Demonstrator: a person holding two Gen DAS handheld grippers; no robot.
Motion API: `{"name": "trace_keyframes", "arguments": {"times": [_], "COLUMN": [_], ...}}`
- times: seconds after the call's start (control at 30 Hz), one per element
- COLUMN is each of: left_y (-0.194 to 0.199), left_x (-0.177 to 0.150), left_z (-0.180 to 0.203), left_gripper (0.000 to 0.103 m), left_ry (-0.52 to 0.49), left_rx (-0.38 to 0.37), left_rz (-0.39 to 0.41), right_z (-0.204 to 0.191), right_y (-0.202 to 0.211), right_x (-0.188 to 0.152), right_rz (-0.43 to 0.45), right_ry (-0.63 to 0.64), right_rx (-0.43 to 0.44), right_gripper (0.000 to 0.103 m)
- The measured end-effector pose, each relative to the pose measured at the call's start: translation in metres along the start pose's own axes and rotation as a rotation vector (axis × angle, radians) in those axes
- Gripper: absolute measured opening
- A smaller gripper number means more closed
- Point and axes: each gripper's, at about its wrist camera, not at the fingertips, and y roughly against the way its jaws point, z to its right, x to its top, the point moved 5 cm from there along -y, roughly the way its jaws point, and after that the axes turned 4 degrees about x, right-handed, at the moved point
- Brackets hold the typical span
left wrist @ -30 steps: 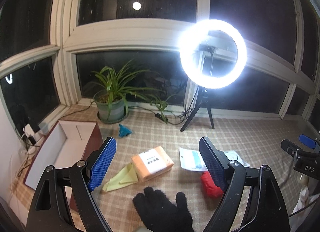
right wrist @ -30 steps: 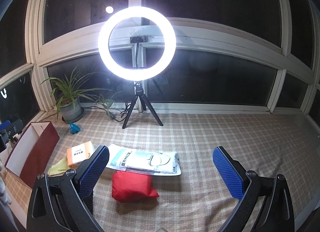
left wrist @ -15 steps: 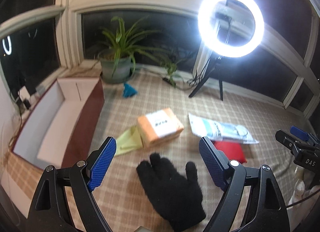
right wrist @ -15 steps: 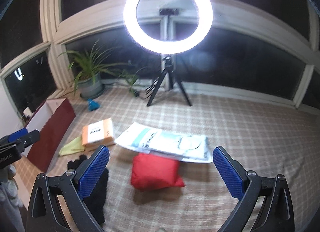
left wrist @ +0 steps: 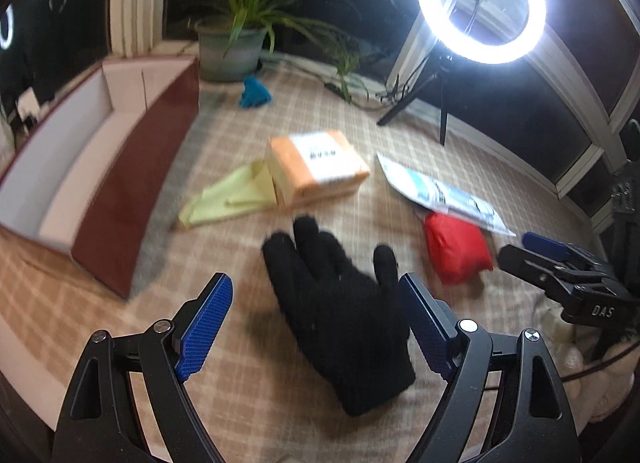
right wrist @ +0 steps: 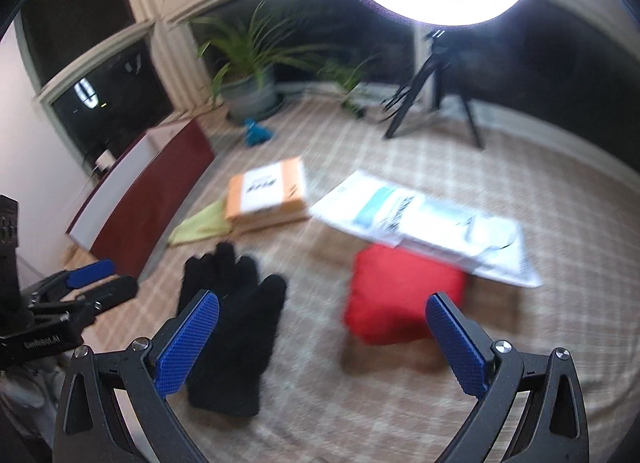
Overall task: Organize soft objects
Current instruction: 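Lower the right tool onto the black glove and close its fingers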
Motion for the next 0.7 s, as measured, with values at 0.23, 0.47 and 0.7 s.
{"name": "trace_keyframes", "arguments": {"times": [0.23, 0.47, 0.7], "left_y": [-0.017, -0.033, -0.05], "left_x": [-0.021, -0.034, -0.044], "left_z": [-0.009, -0.005, -0.008], "left_gripper": [0.083, 0.074, 0.059], "left_ry": [0.073, 0.109, 0.157], "left_rx": [-0.055, -0.122, -0.164], "left_rz": [-0.08, -0.139, -0.193], "right_z": [-0.014, -0.025, -0.037], "right_y": [-0.039, -0.072, -0.103], "right_x": [-0.015, -0.028, -0.043], "right_rz": [-0.129, -0.258, -0.358], "right_ry": [-0.027, -0.082, -0.128], "right_rx": [0.134, 0.229, 0.292], "right_gripper": [0.102, 0.095, 0.082]}}
